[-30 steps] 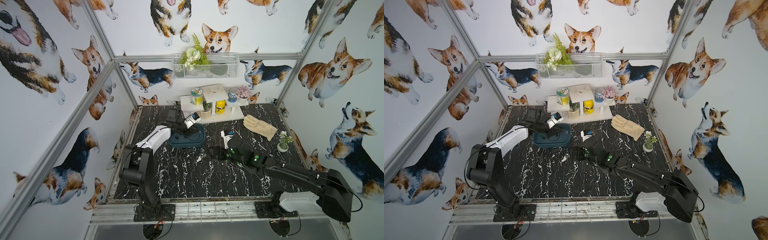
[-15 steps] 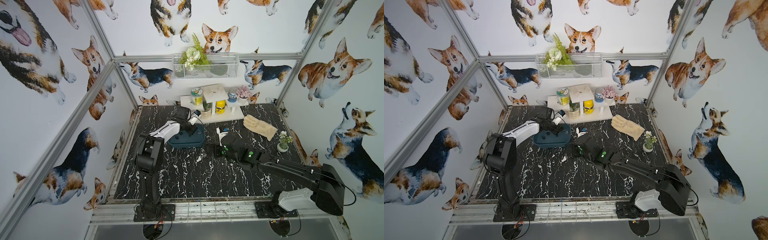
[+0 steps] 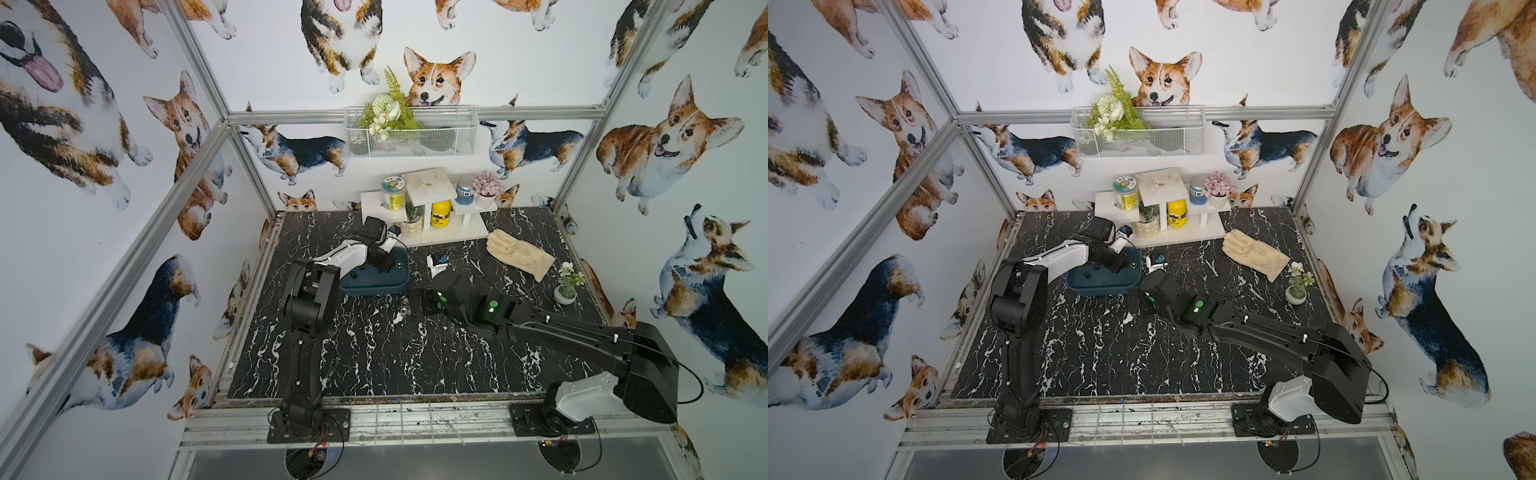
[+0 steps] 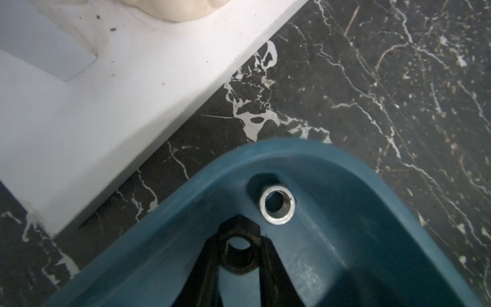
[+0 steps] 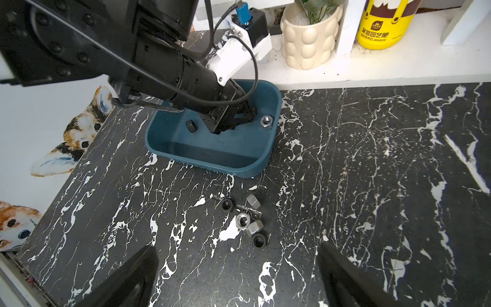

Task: Put the nuts on the desktop into the storage box
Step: Place the nut in the storage box.

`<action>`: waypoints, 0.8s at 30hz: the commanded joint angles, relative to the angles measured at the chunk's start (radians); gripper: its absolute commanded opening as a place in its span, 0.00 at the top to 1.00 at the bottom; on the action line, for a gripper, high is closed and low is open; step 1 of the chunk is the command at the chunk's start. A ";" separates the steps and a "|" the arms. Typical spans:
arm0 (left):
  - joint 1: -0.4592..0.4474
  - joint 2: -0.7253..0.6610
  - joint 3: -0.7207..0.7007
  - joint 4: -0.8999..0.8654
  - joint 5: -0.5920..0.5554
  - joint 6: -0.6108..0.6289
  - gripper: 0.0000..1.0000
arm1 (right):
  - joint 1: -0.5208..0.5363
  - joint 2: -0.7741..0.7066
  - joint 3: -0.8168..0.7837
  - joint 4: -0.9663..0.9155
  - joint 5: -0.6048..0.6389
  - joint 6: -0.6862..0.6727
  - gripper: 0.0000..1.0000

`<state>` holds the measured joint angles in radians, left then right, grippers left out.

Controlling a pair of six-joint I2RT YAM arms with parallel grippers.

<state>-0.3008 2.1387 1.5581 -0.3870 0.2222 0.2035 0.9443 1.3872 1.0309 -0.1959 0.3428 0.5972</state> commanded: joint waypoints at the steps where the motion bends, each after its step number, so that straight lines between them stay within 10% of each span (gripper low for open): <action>1: 0.000 0.019 0.018 -0.014 -0.024 -0.027 0.72 | 0.002 -0.018 -0.011 -0.004 0.029 0.015 0.00; 24: 0.000 -0.188 -0.079 -0.043 -0.031 -0.001 0.46 | 0.002 0.041 -0.034 -0.117 0.036 0.089 0.00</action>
<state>-0.3016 1.9839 1.4914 -0.4053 0.1665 0.1860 0.9443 1.4097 0.9905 -0.2481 0.3656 0.6529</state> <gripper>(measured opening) 0.544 0.998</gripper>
